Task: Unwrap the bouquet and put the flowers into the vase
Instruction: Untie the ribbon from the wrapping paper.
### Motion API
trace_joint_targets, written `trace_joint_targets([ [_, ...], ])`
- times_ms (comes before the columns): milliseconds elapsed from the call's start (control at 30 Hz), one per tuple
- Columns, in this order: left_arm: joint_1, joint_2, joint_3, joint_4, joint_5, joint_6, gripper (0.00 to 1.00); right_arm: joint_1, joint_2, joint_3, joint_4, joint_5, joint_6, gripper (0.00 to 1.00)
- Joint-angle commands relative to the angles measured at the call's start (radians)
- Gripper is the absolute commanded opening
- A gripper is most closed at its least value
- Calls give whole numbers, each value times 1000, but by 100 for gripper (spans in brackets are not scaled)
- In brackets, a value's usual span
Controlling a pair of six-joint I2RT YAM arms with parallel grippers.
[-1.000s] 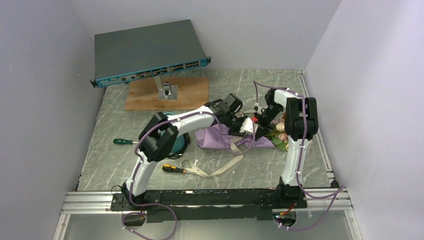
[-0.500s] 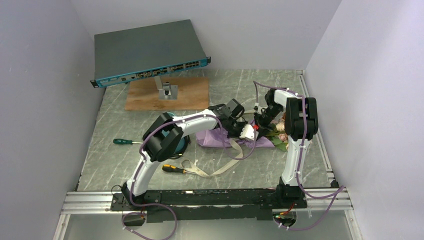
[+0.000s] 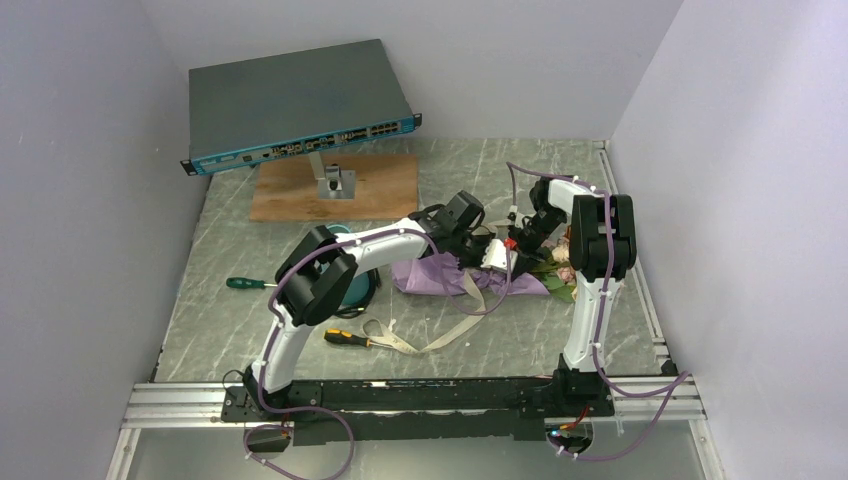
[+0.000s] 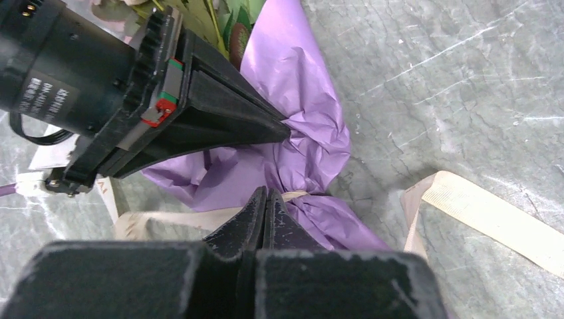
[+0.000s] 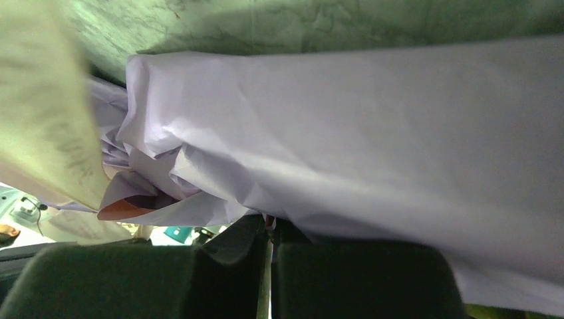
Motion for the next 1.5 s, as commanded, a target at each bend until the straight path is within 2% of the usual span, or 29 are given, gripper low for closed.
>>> trace_joint_targets([
  [0,-8,-95,26,72,104,26,0,4,63,-19,255,170,-15,0],
  [100,-9,-113,17,29,132,77,0,4,63,-17,253,170,-16,0],
  [167,-10,-120,6,44,123,42,0,4,63,-17,255,170,-16,0],
  [267,-1,-105,28,28,95,-19,8,4,63,-18,257,170,-15,0],
  [367,19,-86,51,13,75,-74,0,4,63,-18,256,170,-16,0],
  [467,45,-90,35,27,64,-107,0,4,61,-21,257,171,-16,0],
  [733,71,-137,-42,-52,75,-5,0,4,65,-16,253,172,-16,0],
  [867,70,-134,-55,-25,26,-25,0,4,63,-19,257,172,-15,0],
  [933,70,-134,-48,6,10,-54,7,4,63,-19,257,172,-15,0],
  [1000,69,-147,-58,60,14,-65,23,4,63,-19,257,172,-15,0],
  [1067,60,-162,-71,95,24,-46,31,4,64,-18,255,171,-16,0],
  [1300,16,-156,-64,47,43,67,30,4,63,-18,256,171,-13,0],
  [1467,-8,-91,1,-29,16,158,30,4,64,-16,255,170,-12,0],
])
